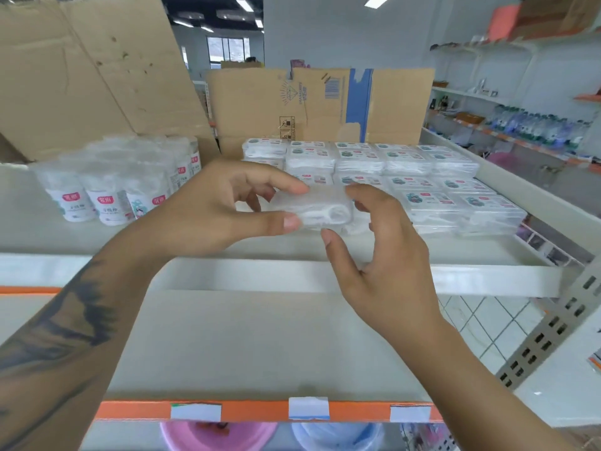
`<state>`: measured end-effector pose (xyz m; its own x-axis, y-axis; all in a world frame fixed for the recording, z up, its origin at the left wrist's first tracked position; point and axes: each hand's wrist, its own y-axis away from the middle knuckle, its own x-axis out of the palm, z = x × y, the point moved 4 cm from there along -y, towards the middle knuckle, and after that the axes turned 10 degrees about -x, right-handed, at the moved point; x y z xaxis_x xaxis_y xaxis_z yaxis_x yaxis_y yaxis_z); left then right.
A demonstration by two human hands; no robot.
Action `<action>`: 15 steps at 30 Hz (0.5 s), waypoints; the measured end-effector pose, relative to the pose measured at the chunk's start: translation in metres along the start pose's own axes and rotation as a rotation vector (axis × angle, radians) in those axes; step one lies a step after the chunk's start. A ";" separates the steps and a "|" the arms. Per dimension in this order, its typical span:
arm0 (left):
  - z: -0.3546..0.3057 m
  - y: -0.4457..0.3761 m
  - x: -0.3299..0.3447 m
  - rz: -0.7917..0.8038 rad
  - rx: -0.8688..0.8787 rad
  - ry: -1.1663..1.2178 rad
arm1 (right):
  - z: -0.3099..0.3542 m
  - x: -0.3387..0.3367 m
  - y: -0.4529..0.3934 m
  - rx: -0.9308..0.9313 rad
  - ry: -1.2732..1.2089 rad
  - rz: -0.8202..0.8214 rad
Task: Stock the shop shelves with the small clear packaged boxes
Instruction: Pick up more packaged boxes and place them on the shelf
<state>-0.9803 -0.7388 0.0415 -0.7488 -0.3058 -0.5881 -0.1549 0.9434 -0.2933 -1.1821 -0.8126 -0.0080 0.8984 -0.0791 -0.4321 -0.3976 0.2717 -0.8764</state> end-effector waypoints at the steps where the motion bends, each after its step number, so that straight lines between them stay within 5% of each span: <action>1: 0.001 0.004 -0.001 -0.001 0.002 0.016 | 0.001 0.001 -0.001 -0.016 -0.021 0.004; 8: 0.008 0.026 -0.003 -0.159 0.014 0.286 | 0.004 0.003 -0.007 0.075 -0.247 0.015; 15: 0.009 0.034 0.002 -0.251 -0.057 0.495 | 0.011 0.012 -0.015 0.367 -0.655 -0.006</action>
<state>-0.9809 -0.7089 0.0232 -0.8956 -0.4381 -0.0769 -0.3920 0.8591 -0.3291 -1.1632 -0.8066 0.0021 0.8733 0.4741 -0.1123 -0.4075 0.5843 -0.7018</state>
